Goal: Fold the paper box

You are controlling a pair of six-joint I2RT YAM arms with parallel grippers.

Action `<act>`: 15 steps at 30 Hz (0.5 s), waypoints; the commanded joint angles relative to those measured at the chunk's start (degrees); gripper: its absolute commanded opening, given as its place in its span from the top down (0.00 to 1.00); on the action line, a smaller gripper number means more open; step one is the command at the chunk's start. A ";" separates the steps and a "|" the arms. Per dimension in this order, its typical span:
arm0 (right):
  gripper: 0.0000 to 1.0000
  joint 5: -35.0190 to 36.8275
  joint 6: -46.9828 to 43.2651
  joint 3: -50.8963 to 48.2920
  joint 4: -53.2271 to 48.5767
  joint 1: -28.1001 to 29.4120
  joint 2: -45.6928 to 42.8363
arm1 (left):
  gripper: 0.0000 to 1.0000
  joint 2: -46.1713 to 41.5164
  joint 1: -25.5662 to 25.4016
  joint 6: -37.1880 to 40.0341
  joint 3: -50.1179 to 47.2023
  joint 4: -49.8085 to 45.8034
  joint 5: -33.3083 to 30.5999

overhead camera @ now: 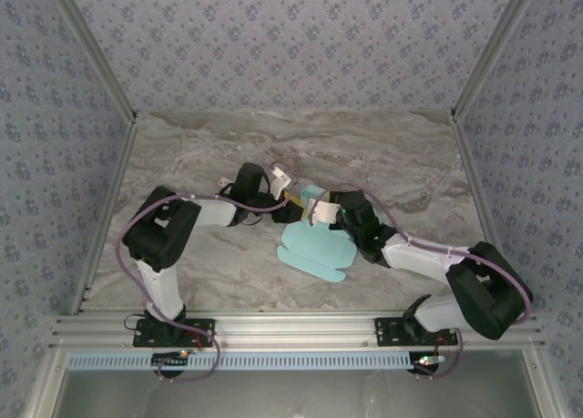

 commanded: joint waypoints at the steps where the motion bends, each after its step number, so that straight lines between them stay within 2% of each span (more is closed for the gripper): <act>1: 1.00 1.24 -2.72 -1.64 5.81 2.73 -0.17 | 0.44 -0.87 -0.42 1.98 -0.55 1.19 -0.85; 7: 1.00 4.33 -3.94 -3.38 9.04 4.66 0.24 | 0.44 -1.85 -0.47 3.34 -2.37 1.71 -2.35; 15: 1.00 4.47 -2.80 -3.91 9.01 5.34 0.68 | 0.44 -3.24 -1.28 4.10 -5.45 5.13 -5.27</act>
